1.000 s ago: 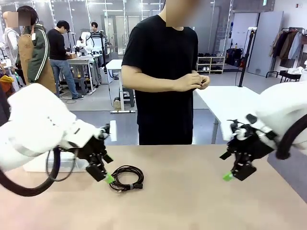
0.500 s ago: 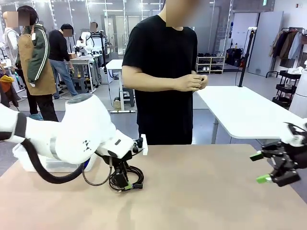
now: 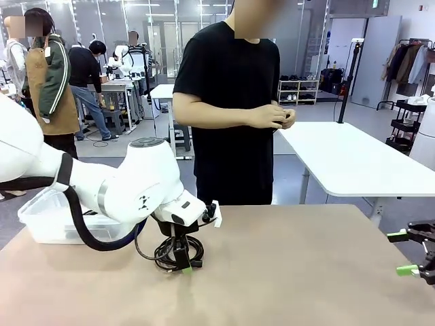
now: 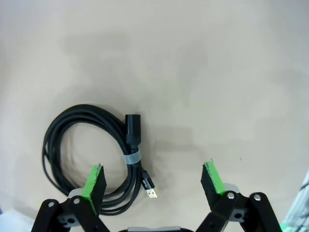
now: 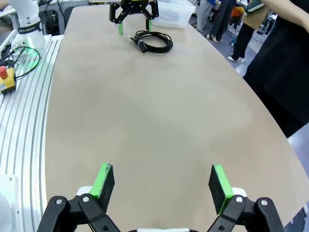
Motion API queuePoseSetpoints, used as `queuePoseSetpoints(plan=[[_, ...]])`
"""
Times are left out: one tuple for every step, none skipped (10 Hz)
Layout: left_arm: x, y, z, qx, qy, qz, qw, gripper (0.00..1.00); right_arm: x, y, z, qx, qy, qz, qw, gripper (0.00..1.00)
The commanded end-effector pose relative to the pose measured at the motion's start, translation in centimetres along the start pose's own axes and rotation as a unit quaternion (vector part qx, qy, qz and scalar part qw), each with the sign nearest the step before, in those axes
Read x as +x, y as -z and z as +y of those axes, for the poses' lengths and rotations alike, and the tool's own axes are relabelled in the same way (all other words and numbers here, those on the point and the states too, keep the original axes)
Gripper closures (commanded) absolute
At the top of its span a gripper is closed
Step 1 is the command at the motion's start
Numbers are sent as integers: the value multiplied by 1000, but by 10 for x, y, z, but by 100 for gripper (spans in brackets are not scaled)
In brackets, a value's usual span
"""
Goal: Organize and store the cables.
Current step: Place the USB Extension Cable into the Organizing box.
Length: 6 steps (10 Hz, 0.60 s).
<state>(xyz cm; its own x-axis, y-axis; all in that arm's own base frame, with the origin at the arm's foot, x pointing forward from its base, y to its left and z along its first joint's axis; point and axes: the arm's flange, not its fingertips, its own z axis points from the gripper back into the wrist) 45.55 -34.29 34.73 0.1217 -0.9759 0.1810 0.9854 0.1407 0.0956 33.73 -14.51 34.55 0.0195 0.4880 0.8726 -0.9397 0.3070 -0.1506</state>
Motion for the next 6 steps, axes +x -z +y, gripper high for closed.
queuePoseSetpoints(plan=[[7, 0, 9, -39, -10, 3, 999, 0, 16, 8, -4, 7, -9, 8, 1000, 0], [6, 6, 14, -41, -14, 13, 999, 0, 16, 8, -4, 7, -9, 8, 1000, 0], [7, 13, 19, -41, -29, 24, 998, 0, 16, 8, -4, 7, -9, 8, 1000, 0], [7, 21, 25, -37, -44, 25, 998, 0, 16, 8, -4, 7, -9, 8, 1000, 0], [5, 28, 29, -27, -49, 37, 998, 0, 16, 8, -4, 7, -9, 8, 1000, 0], [3, 34, 31, -15, -61, 43, 997, 0, 16, 8, -4, 7, -9, 8, 1000, 0]])
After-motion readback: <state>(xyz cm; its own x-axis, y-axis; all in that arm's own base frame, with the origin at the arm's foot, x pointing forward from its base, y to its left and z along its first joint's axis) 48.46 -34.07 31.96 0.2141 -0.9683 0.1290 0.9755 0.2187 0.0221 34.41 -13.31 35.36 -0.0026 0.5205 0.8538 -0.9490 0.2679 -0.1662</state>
